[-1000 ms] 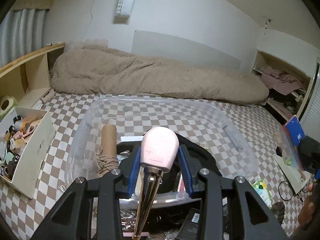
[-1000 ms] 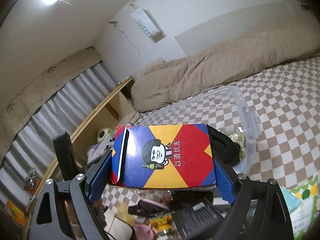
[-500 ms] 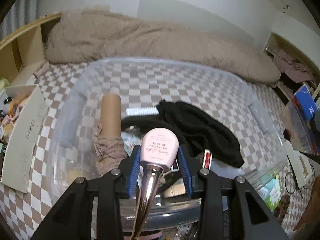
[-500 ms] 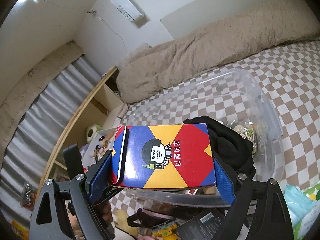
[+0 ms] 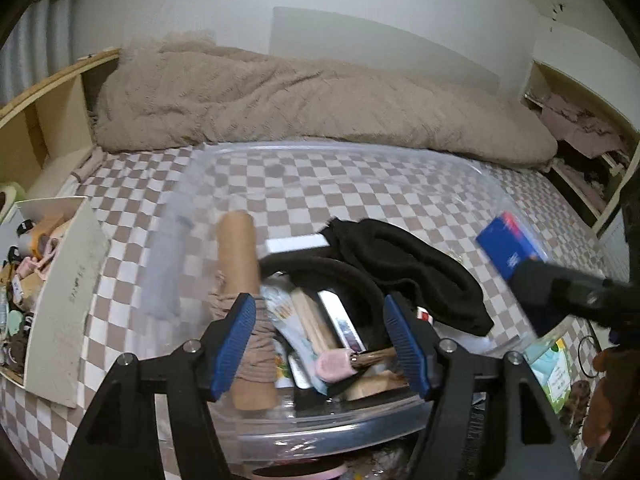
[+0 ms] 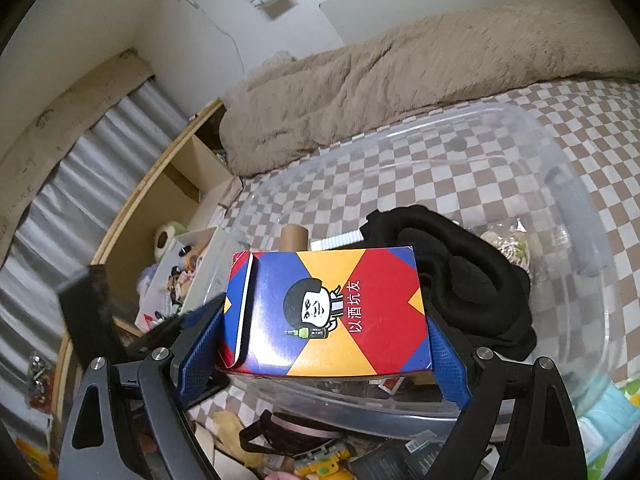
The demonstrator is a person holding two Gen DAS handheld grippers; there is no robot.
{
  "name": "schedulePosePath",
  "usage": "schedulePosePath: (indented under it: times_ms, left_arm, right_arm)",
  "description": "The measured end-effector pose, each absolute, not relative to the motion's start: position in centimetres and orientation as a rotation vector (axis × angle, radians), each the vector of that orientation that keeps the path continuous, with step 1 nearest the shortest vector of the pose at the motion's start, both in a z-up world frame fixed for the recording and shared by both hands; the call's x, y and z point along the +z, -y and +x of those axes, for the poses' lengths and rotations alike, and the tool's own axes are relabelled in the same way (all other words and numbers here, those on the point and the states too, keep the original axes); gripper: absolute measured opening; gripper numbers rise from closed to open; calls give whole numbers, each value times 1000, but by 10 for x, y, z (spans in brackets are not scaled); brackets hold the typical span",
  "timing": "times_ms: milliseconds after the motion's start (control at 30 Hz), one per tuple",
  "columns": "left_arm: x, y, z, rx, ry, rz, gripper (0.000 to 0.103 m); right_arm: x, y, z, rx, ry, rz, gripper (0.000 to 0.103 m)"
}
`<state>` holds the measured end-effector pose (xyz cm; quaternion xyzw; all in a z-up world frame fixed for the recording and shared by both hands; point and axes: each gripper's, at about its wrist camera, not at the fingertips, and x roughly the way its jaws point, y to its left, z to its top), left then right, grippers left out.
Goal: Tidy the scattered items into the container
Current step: 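Lower the brush into the container and open the left tool while the right tool releases the box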
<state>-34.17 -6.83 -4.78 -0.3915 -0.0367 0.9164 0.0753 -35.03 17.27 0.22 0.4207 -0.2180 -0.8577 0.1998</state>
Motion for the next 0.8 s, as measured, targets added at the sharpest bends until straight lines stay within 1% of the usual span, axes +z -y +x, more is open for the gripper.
schedulePosePath:
  times_ms: [267,400,600,733,800]
  left_arm:
    - [-30,120,-338,2857,251,-1088,66]
    - [-27,138,-337,2880,309,-1067,66]
    - [-25,153,-335,2894,375,-1051,66]
    - [-26,161,-340,2875,452,-1042,66]
    - [-27,163,-343,2876,462,-1040,66]
  right_arm:
    - [-9,-142,-369,-2392,518,1250,91]
    - [-12,-118,-380,-2394,400,1296,91]
    - [-16,-74,-396,-2372,64,1362,91]
    - [-25,-47,-405,-2306,-201,1415,91]
    - [-31,-37,-406,-2266,-292,1433,91]
